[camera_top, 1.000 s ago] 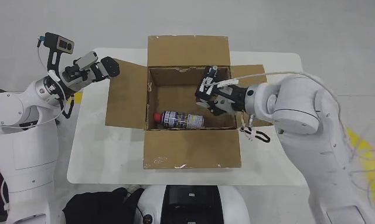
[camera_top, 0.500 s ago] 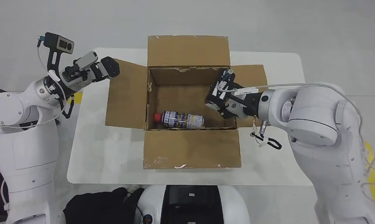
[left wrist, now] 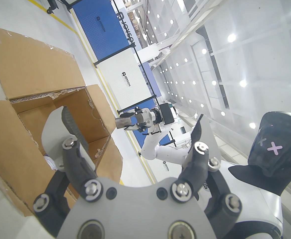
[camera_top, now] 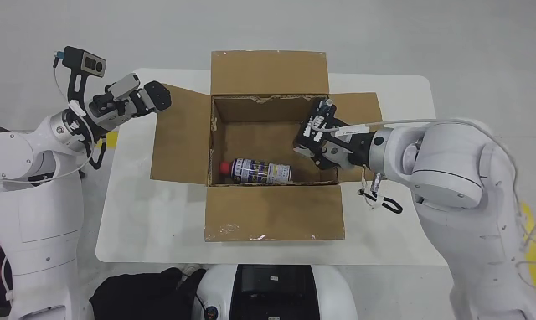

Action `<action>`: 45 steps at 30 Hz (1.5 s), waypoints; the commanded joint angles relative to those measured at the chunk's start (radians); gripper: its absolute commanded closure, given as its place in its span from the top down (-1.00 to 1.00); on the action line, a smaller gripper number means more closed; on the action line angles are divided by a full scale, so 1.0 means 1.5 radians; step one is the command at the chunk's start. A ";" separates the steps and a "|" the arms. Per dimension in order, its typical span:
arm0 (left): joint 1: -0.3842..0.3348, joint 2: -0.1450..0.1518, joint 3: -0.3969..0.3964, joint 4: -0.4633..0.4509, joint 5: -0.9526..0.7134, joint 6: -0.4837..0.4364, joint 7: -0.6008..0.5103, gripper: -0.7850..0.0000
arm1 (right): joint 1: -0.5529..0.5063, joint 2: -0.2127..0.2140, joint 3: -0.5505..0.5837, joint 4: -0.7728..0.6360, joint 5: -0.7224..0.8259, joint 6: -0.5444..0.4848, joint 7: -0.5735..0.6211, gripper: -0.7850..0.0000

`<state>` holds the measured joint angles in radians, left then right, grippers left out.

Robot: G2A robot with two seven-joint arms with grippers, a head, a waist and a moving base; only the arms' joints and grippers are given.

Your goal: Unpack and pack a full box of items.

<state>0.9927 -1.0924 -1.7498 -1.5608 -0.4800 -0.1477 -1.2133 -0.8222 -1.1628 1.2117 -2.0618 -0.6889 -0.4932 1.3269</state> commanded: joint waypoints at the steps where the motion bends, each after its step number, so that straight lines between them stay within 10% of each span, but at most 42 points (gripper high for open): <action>1: 0.000 0.000 0.000 0.000 0.000 0.000 0.000 1.00 | 0.000 0.000 0.000 0.000 0.000 0.000 0.000 -1.00; 28: 0.000 0.000 0.000 0.000 0.000 0.000 0.000 1.00 | -0.422 0.057 0.456 -0.126 -0.065 0.044 -0.035 -1.00; 45: 0.000 0.000 0.000 0.000 0.000 0.000 0.000 1.00 | -0.552 0.053 0.411 -0.075 -0.193 0.116 -0.222 -1.00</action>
<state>0.9927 -1.0924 -1.7498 -1.5608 -0.4800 -0.1477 -1.2133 -1.6546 -1.0825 1.8440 -2.1835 -0.9705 -0.3263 1.0082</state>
